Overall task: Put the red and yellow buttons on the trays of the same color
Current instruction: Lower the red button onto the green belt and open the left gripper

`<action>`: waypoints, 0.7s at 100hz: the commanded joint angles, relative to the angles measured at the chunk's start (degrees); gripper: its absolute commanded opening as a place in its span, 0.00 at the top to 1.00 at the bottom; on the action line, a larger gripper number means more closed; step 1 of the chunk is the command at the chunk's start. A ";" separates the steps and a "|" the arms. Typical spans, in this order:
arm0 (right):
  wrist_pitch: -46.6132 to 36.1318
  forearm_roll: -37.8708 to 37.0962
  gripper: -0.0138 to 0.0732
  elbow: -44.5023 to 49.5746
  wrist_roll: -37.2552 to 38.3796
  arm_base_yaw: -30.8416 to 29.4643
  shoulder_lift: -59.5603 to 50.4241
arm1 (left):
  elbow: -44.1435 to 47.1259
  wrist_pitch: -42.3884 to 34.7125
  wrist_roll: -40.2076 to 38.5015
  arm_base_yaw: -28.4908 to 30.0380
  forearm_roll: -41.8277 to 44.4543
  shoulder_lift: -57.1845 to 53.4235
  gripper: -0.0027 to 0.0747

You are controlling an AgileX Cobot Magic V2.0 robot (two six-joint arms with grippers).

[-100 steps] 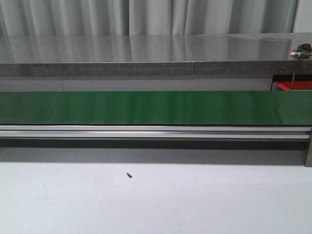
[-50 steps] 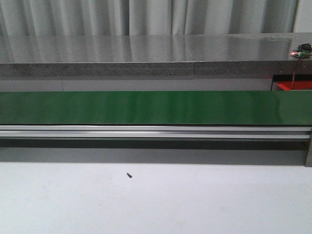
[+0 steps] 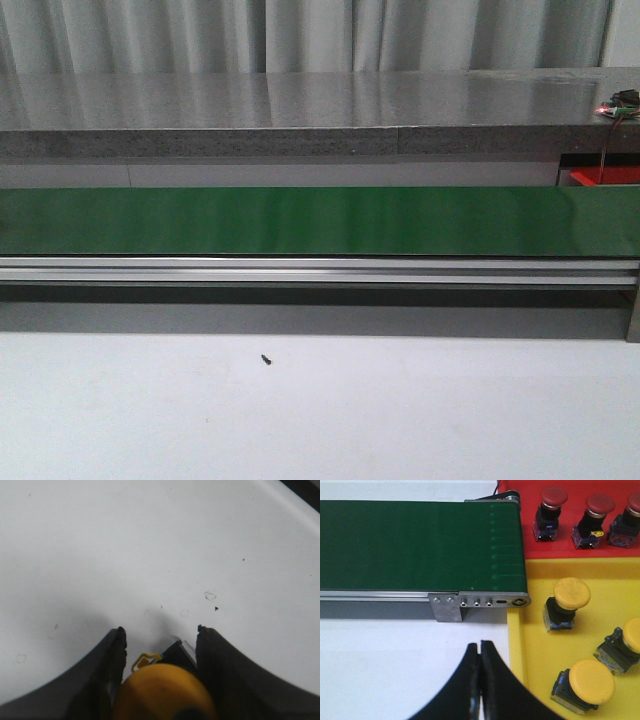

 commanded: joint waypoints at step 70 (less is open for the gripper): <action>-3.67 -0.04 0.92 -1.44 0.11 -0.09 -0.17 | -1.82 11.84 -0.55 -0.14 12.07 -17.82 0.63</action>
